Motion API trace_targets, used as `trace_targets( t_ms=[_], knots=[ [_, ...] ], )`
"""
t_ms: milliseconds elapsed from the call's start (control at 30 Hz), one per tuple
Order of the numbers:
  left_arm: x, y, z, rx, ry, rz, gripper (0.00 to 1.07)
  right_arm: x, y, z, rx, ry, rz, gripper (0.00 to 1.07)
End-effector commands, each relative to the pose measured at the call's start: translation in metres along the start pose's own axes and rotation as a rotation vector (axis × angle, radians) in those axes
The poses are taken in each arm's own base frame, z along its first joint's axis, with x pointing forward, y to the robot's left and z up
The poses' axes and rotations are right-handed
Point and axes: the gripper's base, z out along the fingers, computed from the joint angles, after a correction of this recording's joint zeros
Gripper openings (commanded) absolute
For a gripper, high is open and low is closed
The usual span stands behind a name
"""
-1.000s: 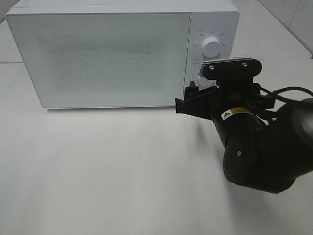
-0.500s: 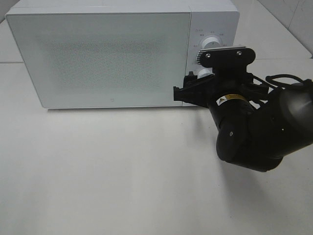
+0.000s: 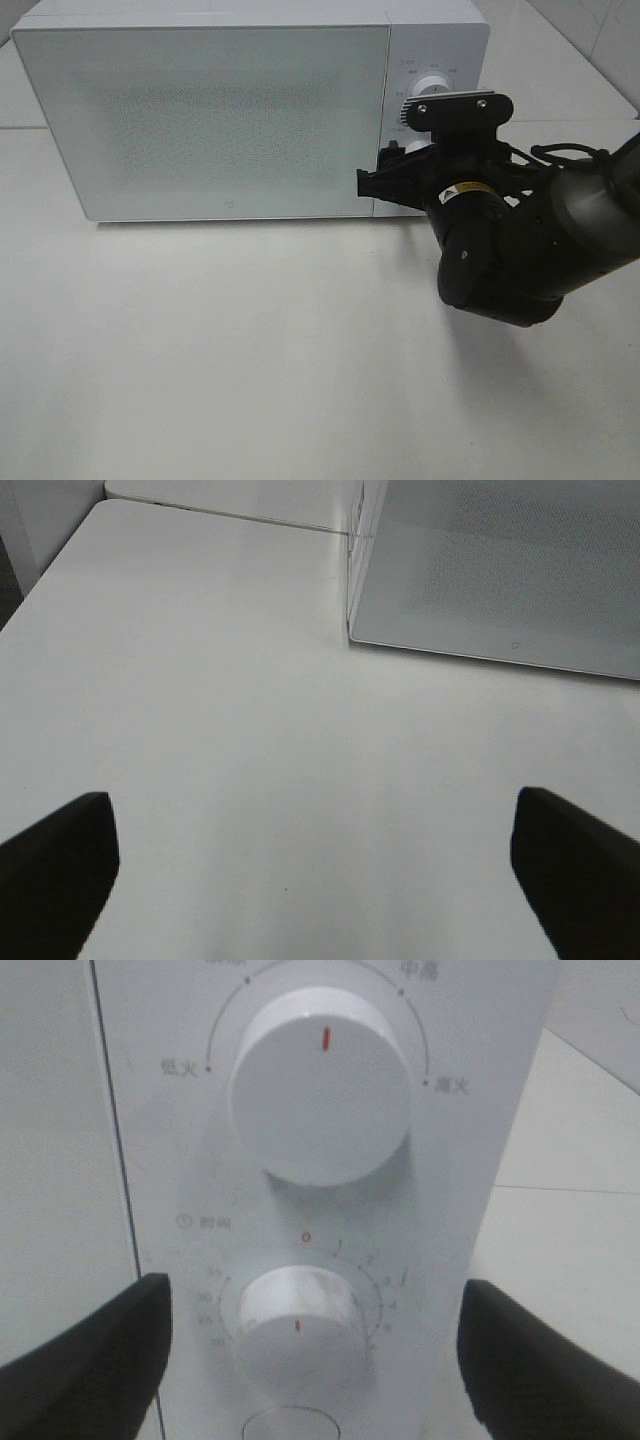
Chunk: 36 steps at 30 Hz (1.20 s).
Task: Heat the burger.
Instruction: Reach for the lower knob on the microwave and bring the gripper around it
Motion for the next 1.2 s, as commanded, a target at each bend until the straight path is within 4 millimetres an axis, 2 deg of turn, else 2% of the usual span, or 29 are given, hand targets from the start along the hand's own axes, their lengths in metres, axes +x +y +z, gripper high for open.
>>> trace_targets(
  t_ms=[33,267,367,1000,1200],
  knots=[
    [0.001,0.0,-0.003,0.002,-0.024,0.001,1.0,0.0,0.003,0.006,-0.016,-0.012,0.002,0.76],
    [0.001,0.0,-0.003,0.002,-0.024,0.001,1.0,0.006,0.011,0.017,-0.015,-0.016,-0.006,0.76],
    [0.001,0.0,-0.003,0.002,-0.024,0.001,1.0,0.006,0.008,0.02,-0.002,-0.025,-0.004,0.76],
    [0.001,0.0,-0.003,0.003,-0.024,0.0,1.0,0.01,0.007,0.024,-0.001,-0.045,0.024,0.76],
    [0.001,0.0,-0.003,0.003,-0.024,0.0,1.0,0.009,0.007,0.024,0.004,-0.061,0.021,0.72]
  ],
)
